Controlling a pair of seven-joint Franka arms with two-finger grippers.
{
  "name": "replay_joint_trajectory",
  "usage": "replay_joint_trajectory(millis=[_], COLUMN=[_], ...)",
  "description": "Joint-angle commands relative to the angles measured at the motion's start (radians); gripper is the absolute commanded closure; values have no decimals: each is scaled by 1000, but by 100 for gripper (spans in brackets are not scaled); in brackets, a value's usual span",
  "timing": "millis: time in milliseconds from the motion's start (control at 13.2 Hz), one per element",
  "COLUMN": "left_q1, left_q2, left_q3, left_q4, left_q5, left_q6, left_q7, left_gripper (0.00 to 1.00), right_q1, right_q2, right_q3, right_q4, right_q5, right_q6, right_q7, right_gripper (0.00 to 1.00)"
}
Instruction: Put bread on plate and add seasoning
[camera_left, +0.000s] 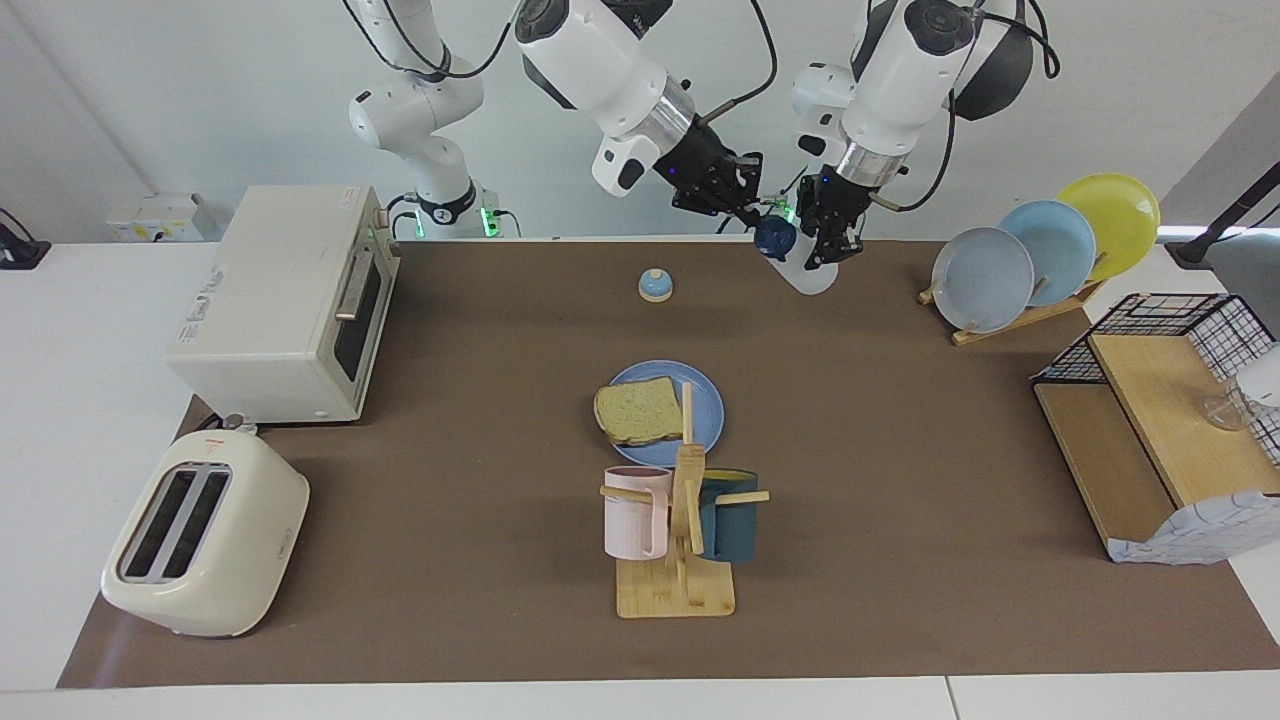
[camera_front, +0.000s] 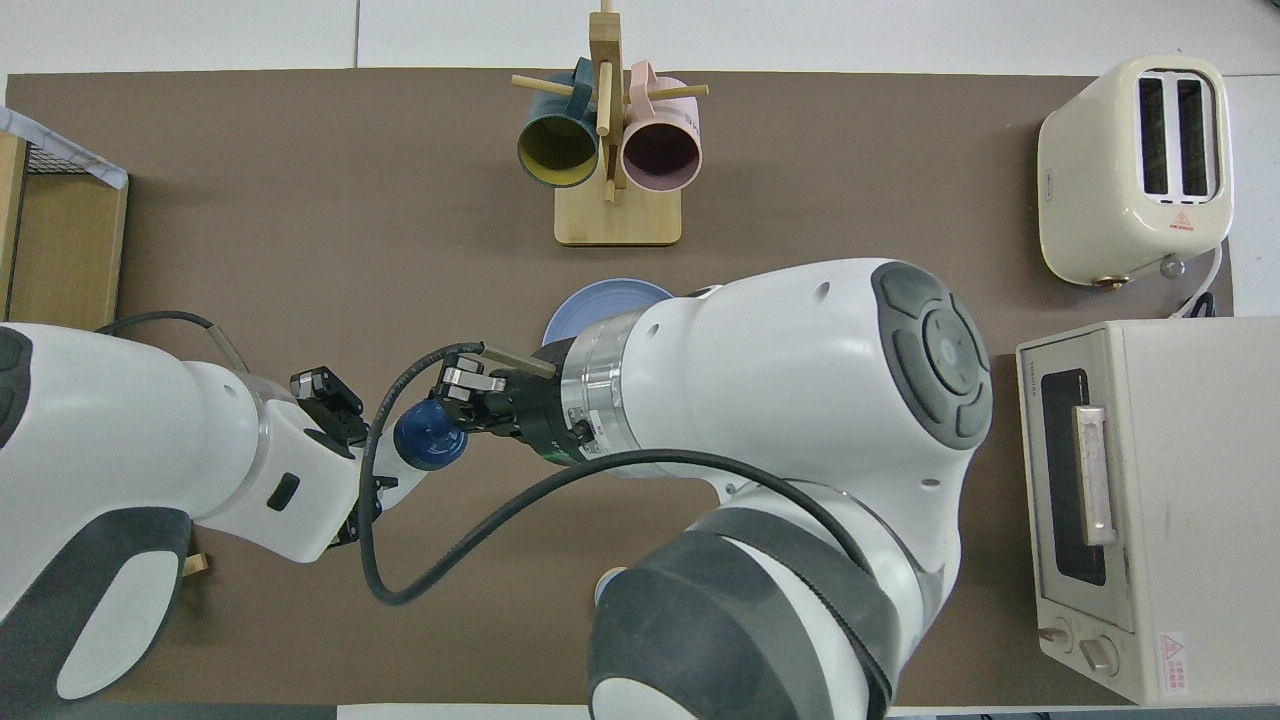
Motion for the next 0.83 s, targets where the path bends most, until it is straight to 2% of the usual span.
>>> replay_joint_trajectory(millis=[0,303,455,606,758], left_q1=[-12,-10,-10,-10,-10], left_q2=[-33,-33,-33,-33,-33], left_q3=[2,4,4,4,4], left_q4=[-31,-31,-31,-31,-31], left_q5=[12,12,12,12,12], left_q6=[30,28,28,30,30], left_q7=[0,0,0,-1,-1], left_gripper=[100,100,100,100,100], right_q1=[-3,-2,-2,-2,9], right_q2=[-22,-21,-21,-22,-22], right_q3=[6,6,6,6,6], right_q4=[-29,-29,-30,-36,-36], right_q5=[-3,-14,-19,-20,-20], right_q6=[8,8,6,6,12], right_q7=[7,8,8,7,10], right_gripper=[57,57,70,75,75])
